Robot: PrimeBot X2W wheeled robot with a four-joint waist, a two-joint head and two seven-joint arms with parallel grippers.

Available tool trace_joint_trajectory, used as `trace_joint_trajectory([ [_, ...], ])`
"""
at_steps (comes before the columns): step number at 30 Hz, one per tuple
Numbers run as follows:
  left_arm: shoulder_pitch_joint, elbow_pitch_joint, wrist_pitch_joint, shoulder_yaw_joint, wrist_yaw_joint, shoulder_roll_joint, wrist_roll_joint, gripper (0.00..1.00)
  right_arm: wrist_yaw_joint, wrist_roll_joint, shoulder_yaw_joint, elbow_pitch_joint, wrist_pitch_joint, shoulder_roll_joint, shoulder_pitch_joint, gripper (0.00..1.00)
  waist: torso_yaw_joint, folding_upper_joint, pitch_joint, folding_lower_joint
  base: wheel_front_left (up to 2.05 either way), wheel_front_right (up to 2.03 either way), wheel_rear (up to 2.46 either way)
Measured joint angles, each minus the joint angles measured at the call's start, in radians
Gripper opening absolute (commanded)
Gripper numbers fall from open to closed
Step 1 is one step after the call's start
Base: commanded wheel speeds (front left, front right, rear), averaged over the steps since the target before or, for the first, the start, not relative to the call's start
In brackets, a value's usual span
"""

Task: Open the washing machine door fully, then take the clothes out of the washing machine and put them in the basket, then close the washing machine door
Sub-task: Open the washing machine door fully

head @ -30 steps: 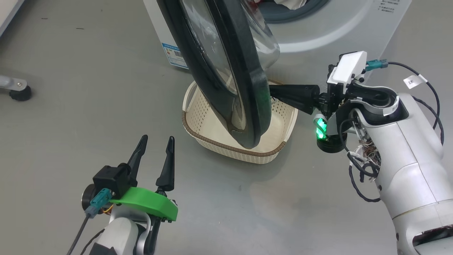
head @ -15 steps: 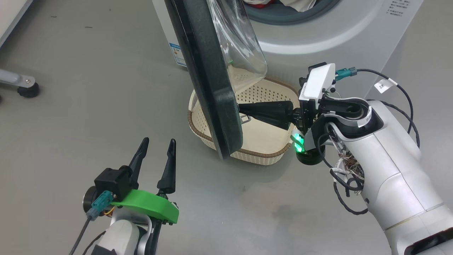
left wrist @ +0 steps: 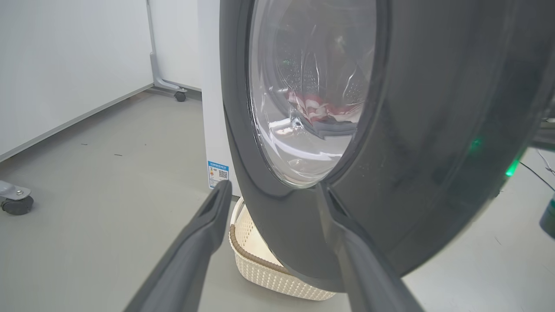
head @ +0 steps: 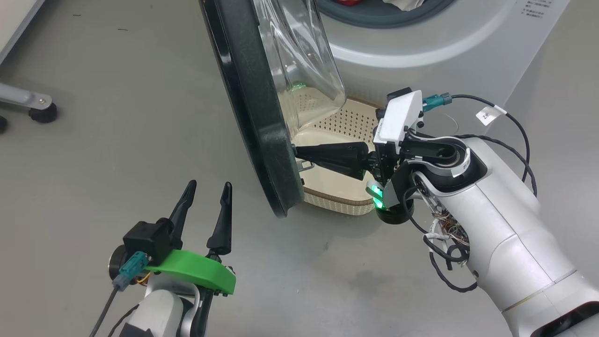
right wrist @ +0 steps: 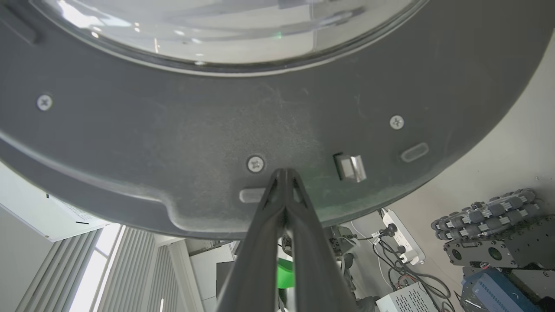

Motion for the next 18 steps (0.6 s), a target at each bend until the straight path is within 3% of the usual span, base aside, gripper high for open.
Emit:
trace_joint_trajectory([
  [6,0.0,0.002,0.0,0.032,0.007,0.0,0.0,1.0,0.005,-0.018,0.0,0.006,-0.06,0.002,0.0,0.0,-0.012,0.0,-0.016,0.0,0.0,0.0,0.0],
  [9,0.001,0.005,0.0,0.043,0.01,0.0,0.0,1.0,0.065,-0.145,0.019,0.017,-0.127,-0.01,-0.001,0.0,-0.021,0.0,-0.033,0.0,0.0,0.0,0.0],
  [13,0.018,0.009,0.0,0.077,0.011,0.0,0.022,1.0,0.125,-0.214,0.024,0.019,-0.201,-0.042,0.006,0.0,-0.041,0.0,-0.06,0.0,0.0,0.0,0.0],
  [18,0.044,0.024,0.0,0.103,0.011,0.014,0.055,1.0,0.234,-0.42,0.077,0.016,-0.347,-0.128,0.018,0.0,-0.077,0.0,-0.094,0.0,0.0,0.0,0.0],
])
